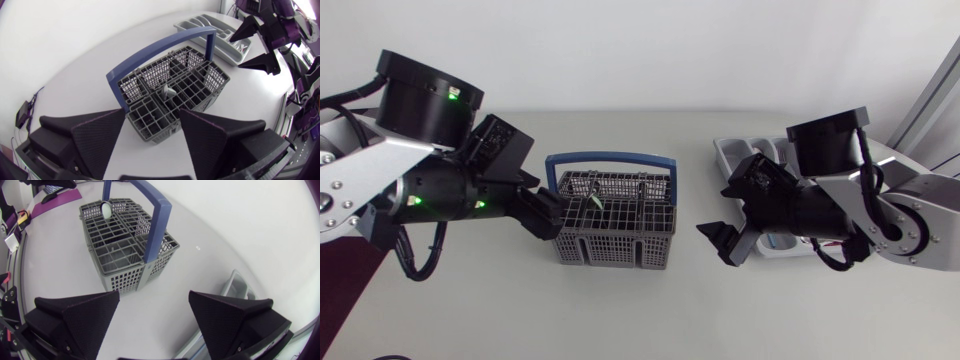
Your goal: Unload the cutlery basket into the drawer organizer.
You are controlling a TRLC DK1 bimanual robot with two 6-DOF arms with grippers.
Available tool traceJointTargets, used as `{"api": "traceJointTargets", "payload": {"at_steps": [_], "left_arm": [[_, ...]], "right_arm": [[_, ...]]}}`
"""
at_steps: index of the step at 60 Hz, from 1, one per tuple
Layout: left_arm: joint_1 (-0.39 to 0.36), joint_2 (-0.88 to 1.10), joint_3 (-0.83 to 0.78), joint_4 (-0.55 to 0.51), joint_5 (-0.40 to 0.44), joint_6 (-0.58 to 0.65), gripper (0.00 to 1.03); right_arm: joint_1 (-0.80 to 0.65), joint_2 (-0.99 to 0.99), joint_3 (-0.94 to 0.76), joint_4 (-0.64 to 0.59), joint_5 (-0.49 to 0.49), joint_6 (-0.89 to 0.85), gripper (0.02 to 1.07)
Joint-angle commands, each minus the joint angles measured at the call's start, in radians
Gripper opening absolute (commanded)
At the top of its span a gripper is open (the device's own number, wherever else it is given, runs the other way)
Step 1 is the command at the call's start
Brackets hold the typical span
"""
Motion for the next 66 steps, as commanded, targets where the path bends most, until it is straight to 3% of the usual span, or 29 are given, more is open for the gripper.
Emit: {"api": "traceJointTargets", "payload": {"at_steps": [1, 22, 38, 66], "left_arm": [[-0.038, 0.028, -0.02, -0.006, -0.04, -0.049, 0.86], [-0.165, 0.171, -0.011, 0.07, -0.266, -0.075, 0.82], [-0.177, 0.269, 0.031, 0.106, -0.313, -0.076, 0.65], [-0.176, 0.344, 0.075, 0.162, -0.335, -0.078, 0.6]], "right_arm": [[0.02, -0.027, -0.033, -0.011, 0.029, 0.044, 1.02], [0.068, -0.038, -0.059, -0.006, 0.05, 0.096, 1.02], [0.078, -0.058, -0.061, -0.011, 0.061, 0.104, 1.02], [0.081, -0.059, -0.065, -0.008, 0.061, 0.105, 1.02]]}}
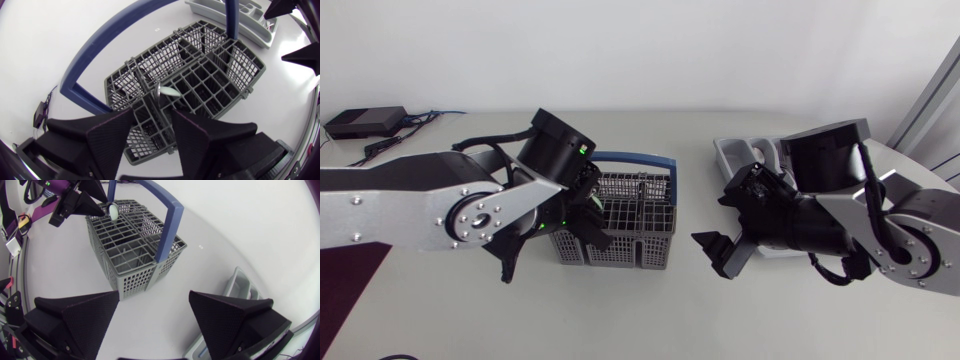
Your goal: Unload the cutlery basket into the drawer organizer.
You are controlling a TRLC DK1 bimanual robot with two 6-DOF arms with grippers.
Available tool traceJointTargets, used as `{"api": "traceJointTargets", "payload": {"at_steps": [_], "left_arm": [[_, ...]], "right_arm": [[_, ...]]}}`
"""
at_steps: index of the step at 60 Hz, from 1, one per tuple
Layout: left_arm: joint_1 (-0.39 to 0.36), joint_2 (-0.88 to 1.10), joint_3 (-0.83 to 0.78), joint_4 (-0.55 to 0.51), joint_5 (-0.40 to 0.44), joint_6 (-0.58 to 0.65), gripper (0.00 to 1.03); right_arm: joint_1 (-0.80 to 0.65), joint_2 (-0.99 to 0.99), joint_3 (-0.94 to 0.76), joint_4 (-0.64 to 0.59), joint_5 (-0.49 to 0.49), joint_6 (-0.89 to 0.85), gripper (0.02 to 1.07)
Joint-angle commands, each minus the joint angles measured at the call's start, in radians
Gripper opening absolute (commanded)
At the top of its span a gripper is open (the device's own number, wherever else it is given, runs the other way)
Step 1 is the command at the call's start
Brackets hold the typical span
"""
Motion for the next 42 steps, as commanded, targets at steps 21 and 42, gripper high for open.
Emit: {"api": "traceJointTargets", "payload": {"at_steps": [21, 42], "left_arm": [[-0.006, 0.065, 0.043, 0.078, -0.036, -0.016, 0.55], [-0.007, 0.083, 0.045, 0.105, -0.045, -0.019, 0.19]], "right_arm": [[0.007, -0.011, -0.025, -0.004, 0.008, 0.021, 1.02], [0.007, -0.014, -0.024, -0.005, 0.008, 0.018, 1.02]]}}
